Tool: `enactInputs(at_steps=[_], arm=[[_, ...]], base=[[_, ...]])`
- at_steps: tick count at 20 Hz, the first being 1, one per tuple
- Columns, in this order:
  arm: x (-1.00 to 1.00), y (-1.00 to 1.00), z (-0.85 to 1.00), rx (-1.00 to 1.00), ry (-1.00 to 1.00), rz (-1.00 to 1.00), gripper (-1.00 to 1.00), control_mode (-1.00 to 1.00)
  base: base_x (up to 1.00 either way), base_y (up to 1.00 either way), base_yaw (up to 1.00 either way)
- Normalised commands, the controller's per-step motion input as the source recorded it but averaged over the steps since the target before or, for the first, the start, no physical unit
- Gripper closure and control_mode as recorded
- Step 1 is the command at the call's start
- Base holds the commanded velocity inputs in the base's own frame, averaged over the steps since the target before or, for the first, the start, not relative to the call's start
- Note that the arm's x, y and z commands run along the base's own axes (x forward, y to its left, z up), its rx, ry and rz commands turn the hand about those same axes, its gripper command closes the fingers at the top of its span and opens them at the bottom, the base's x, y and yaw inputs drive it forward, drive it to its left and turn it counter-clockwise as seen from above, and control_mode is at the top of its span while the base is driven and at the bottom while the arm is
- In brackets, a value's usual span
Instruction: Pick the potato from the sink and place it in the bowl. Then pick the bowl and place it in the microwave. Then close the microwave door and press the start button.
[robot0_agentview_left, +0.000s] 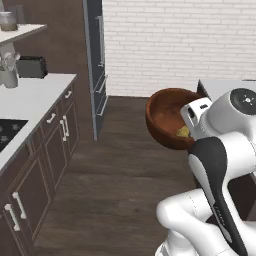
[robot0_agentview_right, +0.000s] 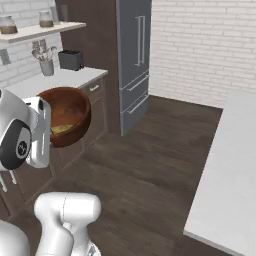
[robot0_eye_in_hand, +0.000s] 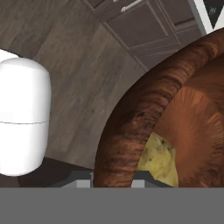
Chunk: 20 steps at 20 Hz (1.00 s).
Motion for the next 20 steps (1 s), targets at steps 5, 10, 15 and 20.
enactInputs(at_steps=[5,10,15,20], arm=[[0.00,0.00,0.00,0.00,0.00,0.00,1.00,1.00],[0.00,0.00,0.00,0.00,0.00,0.00,1.00,1.00],[0.00,0.00,0.00,0.00,0.00,0.00,1.00,1.00],[0.00,0.00,0.00,0.00,0.00,0.00,1.00,1.00]], base=[[0.44,-0.10,-0.76],[0.67,-0.05,-0.64],[0.12,-0.76,-0.69],[0.00,-1.00,-0.64]])
